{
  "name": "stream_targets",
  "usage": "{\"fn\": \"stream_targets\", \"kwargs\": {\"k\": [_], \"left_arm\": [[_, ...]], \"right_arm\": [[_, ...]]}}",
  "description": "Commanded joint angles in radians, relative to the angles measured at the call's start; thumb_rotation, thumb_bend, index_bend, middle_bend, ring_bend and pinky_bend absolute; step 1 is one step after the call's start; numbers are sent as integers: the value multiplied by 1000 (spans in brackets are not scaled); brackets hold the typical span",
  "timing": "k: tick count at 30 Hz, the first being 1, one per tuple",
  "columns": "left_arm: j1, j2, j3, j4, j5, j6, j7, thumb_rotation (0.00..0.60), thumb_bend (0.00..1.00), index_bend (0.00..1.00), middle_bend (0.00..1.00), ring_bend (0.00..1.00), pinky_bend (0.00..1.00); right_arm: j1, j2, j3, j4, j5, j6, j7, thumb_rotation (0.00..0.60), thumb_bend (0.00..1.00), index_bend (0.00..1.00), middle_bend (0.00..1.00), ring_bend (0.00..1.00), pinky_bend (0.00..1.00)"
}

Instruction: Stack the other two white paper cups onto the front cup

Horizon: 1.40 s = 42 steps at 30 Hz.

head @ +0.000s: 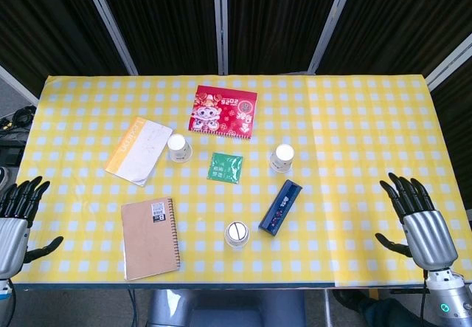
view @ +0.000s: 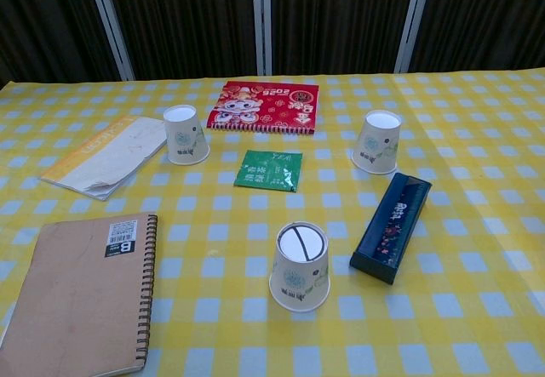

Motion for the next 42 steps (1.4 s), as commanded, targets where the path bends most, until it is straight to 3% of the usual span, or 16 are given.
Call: {"fn": "stream_targets", "kwargs": {"k": [1,8,11,15,19,25,34,42], "left_arm": [[-3,3,-1,1,-7,-10,-7,600,0,0,0,0,0],[-10,4,-8,3,-25,-24,-3,600,0,0,0,0,0],[-18,-1,-15,3,-41,-38,0,600,0,0,0,0,0],[-38,-11,-32,7,-71,-66,13,600,0,0,0,0,0],[-58,-24,-45,19,-113,-104,24,600,0,0,0,0,0],[-79,-26,-62,20,-164,-141,22,600,0,0,0,0,0],[-94,-22,-65,20,-202,-177,26,600,0,0,0,0,0],[-99,-17,-64,18,-218,-187,17,600,0,0,0,0,0]], "right_arm": [[2,-6,4,5,8,-3,-2,600,0,0,0,0,0],[16,-26,18,28,56,-44,-22,600,0,0,0,0,0],[54,-41,59,37,133,-109,-24,600,0,0,0,0,0],[162,-39,117,54,220,-282,-13,600,0,0,0,0,15],[294,-40,174,82,279,-473,43,600,0,0,41,0,104],[473,-127,251,221,407,-698,75,600,0,48,124,8,224],[624,-272,289,334,551,-828,9,600,16,81,185,92,299],[698,-338,261,384,608,-880,-66,600,15,113,207,100,299]]}}
